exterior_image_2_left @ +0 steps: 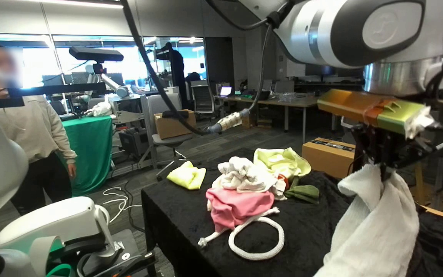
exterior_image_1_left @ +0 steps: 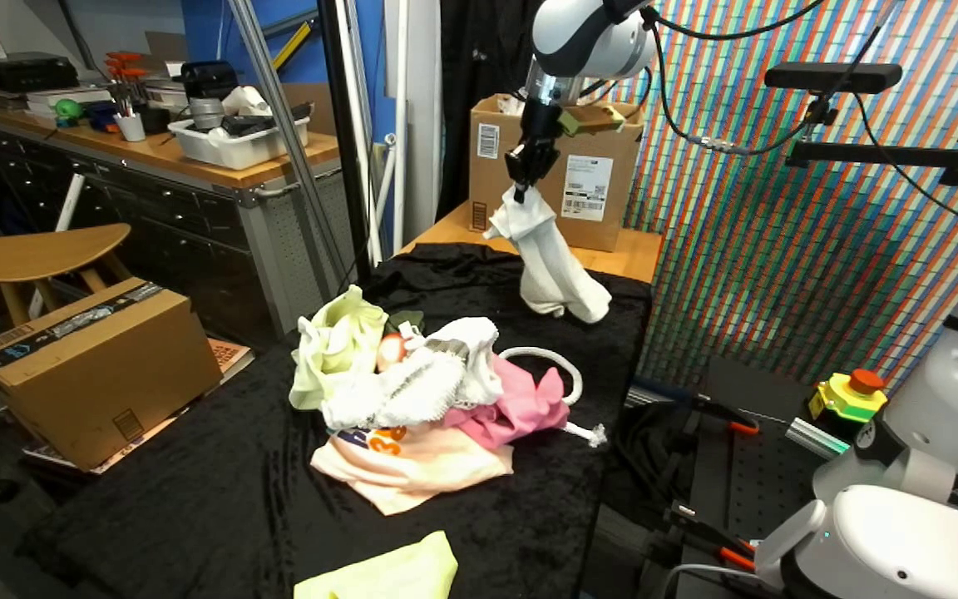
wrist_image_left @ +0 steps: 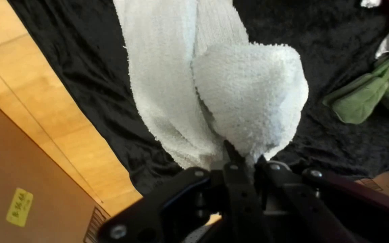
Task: Put all the items on the table in one place
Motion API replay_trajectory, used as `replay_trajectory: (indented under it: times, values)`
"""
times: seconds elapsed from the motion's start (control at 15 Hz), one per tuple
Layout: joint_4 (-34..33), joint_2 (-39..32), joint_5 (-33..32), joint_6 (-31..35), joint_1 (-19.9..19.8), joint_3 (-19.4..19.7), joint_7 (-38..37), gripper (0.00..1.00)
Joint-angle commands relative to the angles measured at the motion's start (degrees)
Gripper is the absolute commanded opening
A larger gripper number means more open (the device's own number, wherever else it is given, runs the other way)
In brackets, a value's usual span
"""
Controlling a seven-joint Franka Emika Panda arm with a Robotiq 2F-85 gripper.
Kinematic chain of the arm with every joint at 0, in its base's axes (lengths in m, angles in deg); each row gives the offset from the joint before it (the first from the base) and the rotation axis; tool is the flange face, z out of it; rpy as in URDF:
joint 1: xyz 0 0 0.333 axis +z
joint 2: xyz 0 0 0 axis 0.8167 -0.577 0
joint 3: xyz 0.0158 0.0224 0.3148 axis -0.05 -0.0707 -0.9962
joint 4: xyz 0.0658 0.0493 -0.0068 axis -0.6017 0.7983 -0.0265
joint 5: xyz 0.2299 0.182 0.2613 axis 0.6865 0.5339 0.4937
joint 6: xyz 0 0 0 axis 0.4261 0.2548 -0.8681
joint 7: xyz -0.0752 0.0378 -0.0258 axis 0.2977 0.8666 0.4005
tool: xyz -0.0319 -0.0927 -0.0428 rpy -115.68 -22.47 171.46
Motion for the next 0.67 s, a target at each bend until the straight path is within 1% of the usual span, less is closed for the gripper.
replay_trajectory:
  times: [0.0,0.33,0.6]
  values:
    - [-6.01,0.41,-2.76,-3.94,3.16,-1.57,0.73,0.1]
    - [-14.44,-1.94,-4.06,-9.07,7.51,-5.24,3.06,0.1]
    - [-18.1,-3.37,-3.67,-14.15,10.37,-8.64,8.58,0.1]
